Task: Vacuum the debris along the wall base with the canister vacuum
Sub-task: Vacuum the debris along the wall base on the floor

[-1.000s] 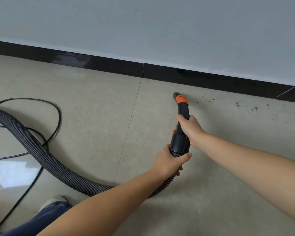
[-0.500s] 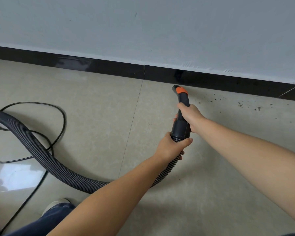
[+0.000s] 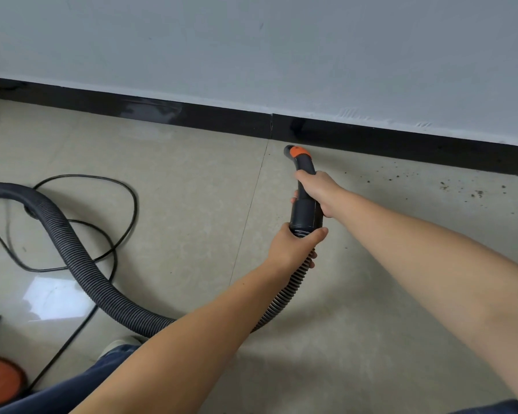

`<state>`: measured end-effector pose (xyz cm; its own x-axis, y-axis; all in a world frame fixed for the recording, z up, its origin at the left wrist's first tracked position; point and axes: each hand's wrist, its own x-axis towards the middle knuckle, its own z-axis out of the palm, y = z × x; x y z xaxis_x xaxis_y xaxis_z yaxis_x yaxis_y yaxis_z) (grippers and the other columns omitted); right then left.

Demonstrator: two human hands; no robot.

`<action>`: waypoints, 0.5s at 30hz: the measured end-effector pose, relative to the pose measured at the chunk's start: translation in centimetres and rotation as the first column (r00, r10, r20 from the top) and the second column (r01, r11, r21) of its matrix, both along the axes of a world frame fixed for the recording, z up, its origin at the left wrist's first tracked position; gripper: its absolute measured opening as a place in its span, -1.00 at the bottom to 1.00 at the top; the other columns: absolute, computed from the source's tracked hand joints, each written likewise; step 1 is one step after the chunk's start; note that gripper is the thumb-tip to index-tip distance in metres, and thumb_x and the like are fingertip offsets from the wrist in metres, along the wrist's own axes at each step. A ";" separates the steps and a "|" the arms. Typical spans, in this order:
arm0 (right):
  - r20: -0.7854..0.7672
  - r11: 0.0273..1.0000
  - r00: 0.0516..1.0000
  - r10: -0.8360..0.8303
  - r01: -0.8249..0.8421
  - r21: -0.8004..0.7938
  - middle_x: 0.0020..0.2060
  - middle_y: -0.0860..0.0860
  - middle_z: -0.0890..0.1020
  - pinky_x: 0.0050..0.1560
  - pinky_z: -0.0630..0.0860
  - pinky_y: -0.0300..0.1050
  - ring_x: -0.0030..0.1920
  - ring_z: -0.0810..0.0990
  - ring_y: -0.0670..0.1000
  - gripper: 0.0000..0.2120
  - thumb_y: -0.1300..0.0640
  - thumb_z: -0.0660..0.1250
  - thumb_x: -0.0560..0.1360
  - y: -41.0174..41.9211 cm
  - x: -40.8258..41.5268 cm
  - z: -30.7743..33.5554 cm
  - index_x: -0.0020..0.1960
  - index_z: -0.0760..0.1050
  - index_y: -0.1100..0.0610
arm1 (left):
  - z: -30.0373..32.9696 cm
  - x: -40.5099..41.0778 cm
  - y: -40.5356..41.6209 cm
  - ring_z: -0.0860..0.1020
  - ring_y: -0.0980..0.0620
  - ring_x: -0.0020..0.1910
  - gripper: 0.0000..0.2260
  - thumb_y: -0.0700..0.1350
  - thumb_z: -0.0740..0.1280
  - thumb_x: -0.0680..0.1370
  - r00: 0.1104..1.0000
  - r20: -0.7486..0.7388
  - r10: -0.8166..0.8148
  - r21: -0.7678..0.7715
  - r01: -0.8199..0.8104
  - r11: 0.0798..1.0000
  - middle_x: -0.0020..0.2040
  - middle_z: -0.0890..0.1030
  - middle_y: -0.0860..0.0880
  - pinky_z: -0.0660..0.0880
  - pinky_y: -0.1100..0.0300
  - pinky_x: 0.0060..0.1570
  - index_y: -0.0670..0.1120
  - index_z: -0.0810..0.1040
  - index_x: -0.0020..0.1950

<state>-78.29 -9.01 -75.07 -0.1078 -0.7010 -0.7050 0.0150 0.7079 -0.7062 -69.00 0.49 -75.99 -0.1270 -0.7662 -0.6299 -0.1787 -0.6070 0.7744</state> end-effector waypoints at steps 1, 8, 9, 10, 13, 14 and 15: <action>-0.004 1.000 1.000 0.024 -0.024 0.001 -0.29 0.10 0.53 -0.34 0.55 -0.15 -0.39 0.55 0.03 -0.84 0.12 0.24 0.57 -0.2 0.4 0.2 0.09 0.34 0.16 | 0.1 0.2 -0.1 0.53 0.04 -0.44 -0.64 0.02 0.43 0.48 1.000 0.000 0.014 0.006 -0.014 1.000 -0.26 0.56 -0.09 0.51 0.24 -0.41 -0.11 0.41 0.14; -0.026 0.993 0.993 0.119 -0.119 0.002 -0.31 0.09 0.53 -0.35 0.55 -0.18 -0.40 0.56 0.02 -0.90 0.10 0.24 0.58 0.2 0.3 -0.3 -0.05 0.34 0.11 | -0.4 -0.2 1.0 0.53 0.06 -0.44 -0.64 0.01 0.42 0.48 0.999 -0.033 0.029 0.022 -0.029 0.999 -0.25 0.55 -0.08 0.51 0.27 -0.41 -0.10 0.39 0.14; -0.026 0.992 0.991 0.128 -0.128 0.004 -0.32 0.09 0.53 -0.36 0.55 -0.18 -0.41 0.56 0.02 -0.90 0.10 0.24 0.58 0.2 0.3 -0.3 -0.05 0.34 0.10 | -0.5 -0.2 1.1 0.53 0.06 -0.43 -0.65 0.02 0.42 0.48 0.999 -0.029 0.028 0.017 -0.028 0.999 -0.25 0.56 -0.07 0.52 0.26 -0.40 -0.09 0.38 0.14; -0.025 0.991 0.991 0.132 -0.132 0.005 -0.32 0.09 0.53 -0.36 0.55 -0.18 -0.42 0.56 0.01 -0.90 0.11 0.24 0.57 0.1 0.3 -0.4 -0.05 0.34 0.10 | -0.6 -0.2 1.0 0.53 0.06 -0.43 -0.65 0.02 0.42 0.48 0.999 -0.020 0.025 0.010 -0.025 1.000 -0.25 0.56 -0.07 0.52 0.26 -0.39 -0.08 0.38 0.14; -0.026 0.992 0.992 0.127 -0.127 0.000 -0.31 0.09 0.54 -0.34 0.55 -0.17 -0.41 0.57 0.01 -0.91 0.11 0.24 0.57 -0.8 0.8 -0.4 -0.03 0.35 0.11 | -0.5 0.4 0.2 0.54 0.06 -0.42 -0.63 0.02 0.42 0.48 1.000 0.013 0.020 -0.001 -0.020 1.000 -0.24 0.57 -0.06 0.54 0.25 -0.36 -0.09 0.38 0.16; -0.028 0.992 0.992 0.123 -0.123 -0.004 -0.31 0.09 0.54 -0.33 0.56 -0.16 -0.40 0.57 0.01 -0.90 0.11 0.24 0.57 -1.2 1.1 -0.4 0.00 0.35 0.12 | -0.4 0.7 -0.3 0.54 0.06 -0.41 -0.63 0.01 0.42 0.48 0.999 0.018 0.026 -0.001 -0.026 1.000 -0.24 0.57 -0.07 0.53 0.24 -0.35 -0.09 0.38 0.17; -0.031 0.993 0.992 0.121 -0.121 -0.010 -0.30 0.09 0.55 -0.32 0.56 -0.16 -0.39 0.57 0.01 -0.89 0.10 0.24 0.57 -1.6 1.5 -0.4 0.02 0.35 0.13 | -0.3 1.1 -0.9 0.54 0.06 -0.41 -0.63 0.01 0.42 0.49 0.999 0.022 0.036 -0.003 -0.036 0.999 -0.24 0.57 -0.07 0.53 0.24 -0.36 -0.10 0.38 0.17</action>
